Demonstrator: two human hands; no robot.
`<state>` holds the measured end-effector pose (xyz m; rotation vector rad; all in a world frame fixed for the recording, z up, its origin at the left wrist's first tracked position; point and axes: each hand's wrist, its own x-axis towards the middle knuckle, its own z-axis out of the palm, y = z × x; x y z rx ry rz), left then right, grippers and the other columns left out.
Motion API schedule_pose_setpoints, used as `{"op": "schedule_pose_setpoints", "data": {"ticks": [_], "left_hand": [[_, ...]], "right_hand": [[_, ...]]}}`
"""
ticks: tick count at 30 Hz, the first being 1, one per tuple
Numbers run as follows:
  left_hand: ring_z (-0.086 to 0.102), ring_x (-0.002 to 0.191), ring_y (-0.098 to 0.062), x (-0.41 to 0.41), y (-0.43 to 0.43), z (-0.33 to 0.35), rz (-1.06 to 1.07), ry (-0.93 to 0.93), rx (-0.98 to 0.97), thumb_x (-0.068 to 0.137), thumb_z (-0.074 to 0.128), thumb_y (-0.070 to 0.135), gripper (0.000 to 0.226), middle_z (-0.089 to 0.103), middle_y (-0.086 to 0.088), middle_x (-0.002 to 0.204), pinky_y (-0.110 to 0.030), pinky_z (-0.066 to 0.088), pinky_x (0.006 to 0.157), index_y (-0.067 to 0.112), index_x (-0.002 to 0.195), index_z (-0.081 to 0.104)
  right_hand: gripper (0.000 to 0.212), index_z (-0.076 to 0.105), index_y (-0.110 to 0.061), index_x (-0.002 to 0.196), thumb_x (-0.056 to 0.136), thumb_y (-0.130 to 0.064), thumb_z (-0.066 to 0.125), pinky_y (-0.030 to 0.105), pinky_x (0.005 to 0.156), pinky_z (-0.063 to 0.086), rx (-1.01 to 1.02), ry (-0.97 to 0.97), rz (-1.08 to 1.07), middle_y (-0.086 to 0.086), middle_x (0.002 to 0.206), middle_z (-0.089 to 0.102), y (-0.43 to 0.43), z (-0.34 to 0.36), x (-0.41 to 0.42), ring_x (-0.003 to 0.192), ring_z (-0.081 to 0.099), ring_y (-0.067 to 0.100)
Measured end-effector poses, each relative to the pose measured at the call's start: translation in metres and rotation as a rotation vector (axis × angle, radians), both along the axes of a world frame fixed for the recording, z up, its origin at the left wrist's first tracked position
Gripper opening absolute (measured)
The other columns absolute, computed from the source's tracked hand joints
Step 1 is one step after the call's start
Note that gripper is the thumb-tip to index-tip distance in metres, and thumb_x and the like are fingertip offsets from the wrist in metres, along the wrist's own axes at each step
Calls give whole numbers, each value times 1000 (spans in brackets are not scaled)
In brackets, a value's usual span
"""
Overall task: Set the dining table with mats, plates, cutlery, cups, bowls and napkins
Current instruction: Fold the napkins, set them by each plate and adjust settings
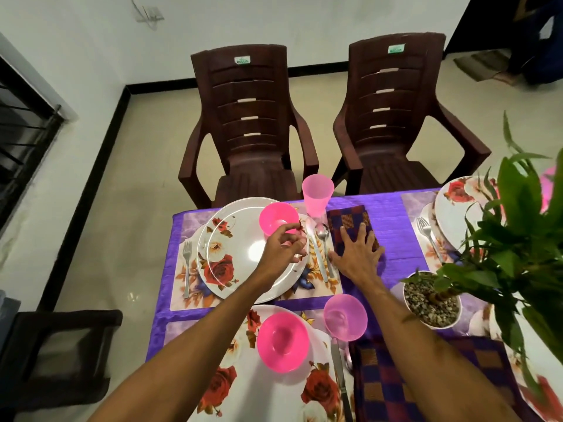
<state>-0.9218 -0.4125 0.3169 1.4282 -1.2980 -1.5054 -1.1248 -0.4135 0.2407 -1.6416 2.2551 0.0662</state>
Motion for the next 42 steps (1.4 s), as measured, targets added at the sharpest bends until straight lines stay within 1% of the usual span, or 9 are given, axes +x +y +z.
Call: {"op": "schedule_pose_setpoints", "data": {"ticks": [8, 11, 19, 24, 27, 31, 36, 39, 42], "left_hand": [[71, 94, -20, -2, -5, 2, 3, -2, -5, 95, 65, 16, 38, 65, -6, 120, -20, 56, 65, 22, 131, 54], [70, 98, -21, -2, -4, 0, 7, 7, 0, 95, 66, 16, 38, 65, -6, 122, -20, 56, 65, 24, 130, 54], [72, 92, -15, 1, -3, -2, 0, -2, -9, 95, 66, 19, 39, 65, -3, 122, -23, 59, 70, 25, 132, 54], [72, 92, -19, 0, 1, 3, 5, -4, -16, 95, 65, 16, 37, 65, -5, 119, -24, 59, 69, 25, 130, 54], [72, 92, -22, -2, 7, 8, -4, -2, -23, 96, 64, 16, 36, 67, -7, 116, -24, 58, 69, 23, 130, 55], [72, 92, -24, -7, 24, 21, -18, 1, -31, 97, 63, 16, 37, 68, -9, 114, -29, 59, 72, 20, 132, 55], [71, 87, -26, -10, 55, 42, 19, 11, -64, 96, 64, 13, 35, 67, -17, 115, -25, 55, 62, 15, 130, 56], [71, 83, -21, -12, 85, 54, 70, 9, -75, 96, 63, 11, 34, 66, -16, 117, -22, 55, 59, 11, 129, 56], [72, 75, -15, -17, 126, 65, 135, 62, -69, 95, 65, 11, 32, 67, -13, 108, -26, 58, 61, 10, 126, 58]], "right_hand": [[74, 13, -39, 158, 97, -46, 54, 77, 107, 19, 37, -44, -21, 15, 166, -6, -8, -4, -4, 151, -2, 43], [73, 15, -39, 158, 97, -48, 53, 76, 107, 19, 29, -46, -31, 15, 166, -5, -13, -5, -5, 151, -2, 43], [73, 12, -39, 158, 98, -51, 50, 77, 108, 19, 38, -30, -26, 14, 166, -7, -20, -5, -7, 151, -3, 42], [79, 12, -36, 158, 94, -60, 50, 75, 110, 9, 13, -50, -12, 12, 167, -9, -12, 2, -9, 152, -5, 40], [76, 21, -31, 158, 94, -57, 53, 69, 114, 10, -87, -59, 15, 13, 167, 1, 0, 13, -7, 152, 0, 39], [58, 44, -22, 148, 95, -41, 60, 59, 116, 19, -219, -187, -38, 17, 160, 26, 23, 35, -3, 148, 19, 38], [38, 64, -2, 125, 91, -18, 57, 45, 106, 36, -445, -389, -18, 24, 130, 58, 60, 59, -4, 124, 49, 40], [37, 65, 2, 119, 88, -11, 50, 42, 101, 41, -484, -530, 24, 23, 122, 62, 91, 69, -7, 116, 55, 39], [32, 66, 2, 119, 91, 0, 52, 36, 101, 38, -576, -545, 74, 22, 122, 63, 127, 80, -17, 114, 58, 38]]}}
